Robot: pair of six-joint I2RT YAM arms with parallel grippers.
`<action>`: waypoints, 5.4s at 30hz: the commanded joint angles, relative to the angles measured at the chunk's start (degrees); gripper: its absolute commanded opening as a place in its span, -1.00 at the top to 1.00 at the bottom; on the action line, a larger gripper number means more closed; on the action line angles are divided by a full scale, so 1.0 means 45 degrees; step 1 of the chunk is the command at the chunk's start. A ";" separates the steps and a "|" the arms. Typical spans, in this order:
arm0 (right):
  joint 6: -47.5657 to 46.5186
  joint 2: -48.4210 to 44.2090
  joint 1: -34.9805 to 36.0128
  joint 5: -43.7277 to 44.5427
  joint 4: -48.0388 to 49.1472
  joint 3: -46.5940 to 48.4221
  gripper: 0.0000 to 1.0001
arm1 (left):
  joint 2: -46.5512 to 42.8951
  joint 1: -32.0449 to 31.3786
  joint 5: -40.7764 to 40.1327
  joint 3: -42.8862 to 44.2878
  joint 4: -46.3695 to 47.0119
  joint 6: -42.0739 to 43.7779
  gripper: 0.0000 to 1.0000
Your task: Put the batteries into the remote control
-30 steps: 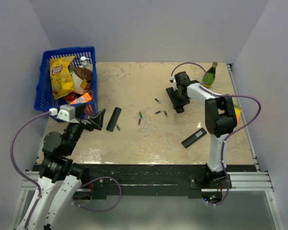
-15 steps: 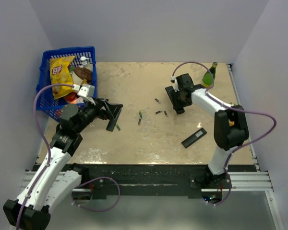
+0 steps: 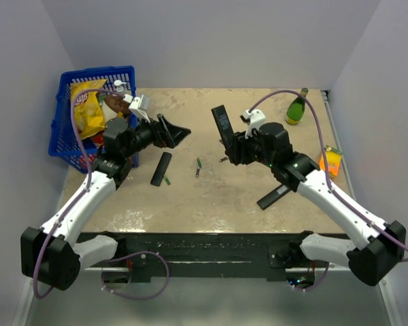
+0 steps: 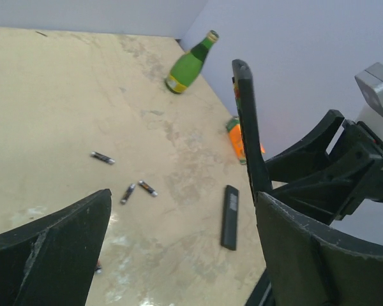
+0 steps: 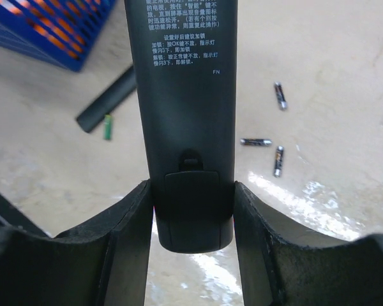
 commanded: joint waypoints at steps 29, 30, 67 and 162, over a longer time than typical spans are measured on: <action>0.1309 0.0648 0.4696 0.3370 0.3397 0.0137 1.00 | 0.0728 -0.2441 -0.2403 0.0375 0.0419 -0.1976 -0.46; 0.1328 0.0668 0.4696 0.3351 0.3417 0.0137 1.00 | 0.0669 -0.2480 -0.2442 0.0278 0.0438 -0.2034 -0.32; 0.2225 0.0709 0.4794 0.3155 0.3906 -0.0117 -0.31 | 0.0182 -0.2754 -0.2421 0.0395 0.0808 0.0267 1.00; 1.3828 0.2444 0.4813 0.4074 0.8851 -0.2776 -0.47 | -0.3824 -0.2754 -0.4006 -0.4196 0.4304 0.2164 1.00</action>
